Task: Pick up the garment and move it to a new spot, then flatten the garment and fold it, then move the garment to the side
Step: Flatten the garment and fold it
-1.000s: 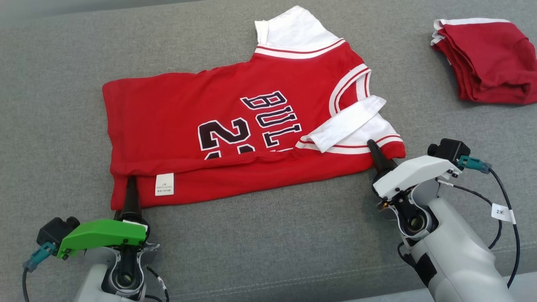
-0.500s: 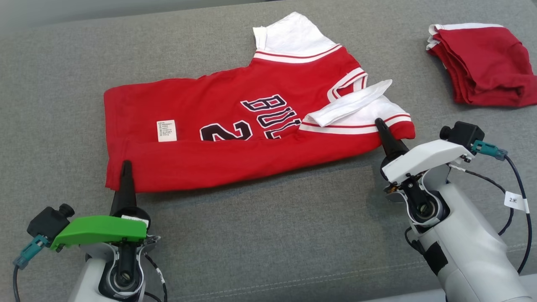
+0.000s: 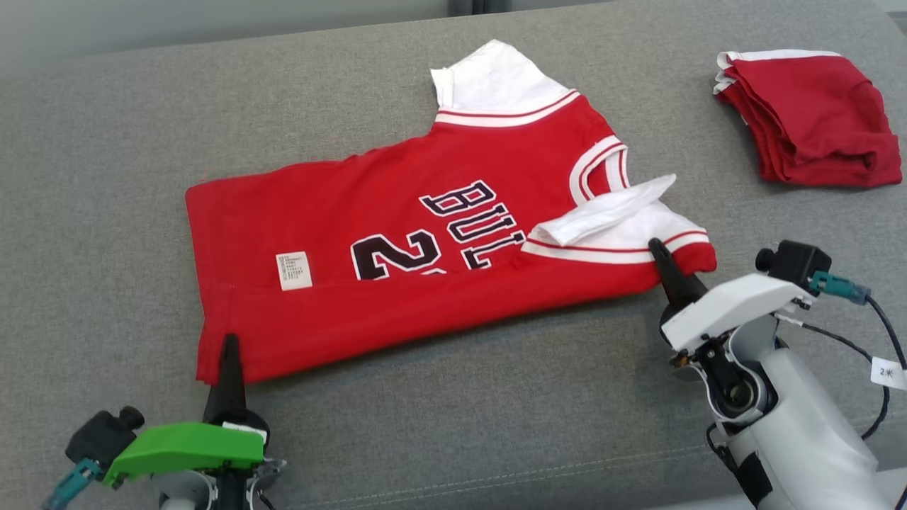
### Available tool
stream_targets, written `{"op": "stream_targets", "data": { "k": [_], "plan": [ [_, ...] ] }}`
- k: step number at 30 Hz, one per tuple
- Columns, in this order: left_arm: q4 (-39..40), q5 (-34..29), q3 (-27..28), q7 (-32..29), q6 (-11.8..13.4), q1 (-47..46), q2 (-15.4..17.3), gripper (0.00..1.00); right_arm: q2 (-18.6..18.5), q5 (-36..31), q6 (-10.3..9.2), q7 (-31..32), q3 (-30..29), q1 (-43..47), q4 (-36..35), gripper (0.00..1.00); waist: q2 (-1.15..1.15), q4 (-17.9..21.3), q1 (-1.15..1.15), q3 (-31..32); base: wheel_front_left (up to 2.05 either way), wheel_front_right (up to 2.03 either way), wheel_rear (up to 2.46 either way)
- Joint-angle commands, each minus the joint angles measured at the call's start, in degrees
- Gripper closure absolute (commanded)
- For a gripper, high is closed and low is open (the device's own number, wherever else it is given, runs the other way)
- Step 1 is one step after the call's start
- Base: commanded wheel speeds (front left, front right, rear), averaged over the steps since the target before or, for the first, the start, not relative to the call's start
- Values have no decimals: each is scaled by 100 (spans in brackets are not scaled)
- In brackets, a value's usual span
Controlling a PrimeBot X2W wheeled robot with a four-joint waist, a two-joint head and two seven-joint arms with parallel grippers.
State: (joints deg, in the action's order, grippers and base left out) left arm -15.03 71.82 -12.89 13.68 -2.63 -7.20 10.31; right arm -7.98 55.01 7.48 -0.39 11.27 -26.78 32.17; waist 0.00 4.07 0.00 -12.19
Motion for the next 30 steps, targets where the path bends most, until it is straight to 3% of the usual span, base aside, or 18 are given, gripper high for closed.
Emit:
{"op": "stream_targets", "data": {
  "k": [1,13,22,30],
  "plan": [
    [-7,60,35,37,47,203,-29,100,-12,-174,2,67,-107,277,-119,100,0,-9,0,12,0,0,0],
    [-613,-140,16,116,-91,606,-332,100,283,-1014,1,427,-914,1381,-755,100,0,-71,0,60,0,0,0],
    [-343,-310,102,143,-194,579,-367,100,442,-1386,1,867,-1226,1543,-1710,100,0,-73,0,244,0,0,0],
    [-429,-416,58,148,-102,688,-395,100,484,-1678,0,1102,-1570,1657,-1541,100,0,-117,0,347,0,0,0]
  ]
}}
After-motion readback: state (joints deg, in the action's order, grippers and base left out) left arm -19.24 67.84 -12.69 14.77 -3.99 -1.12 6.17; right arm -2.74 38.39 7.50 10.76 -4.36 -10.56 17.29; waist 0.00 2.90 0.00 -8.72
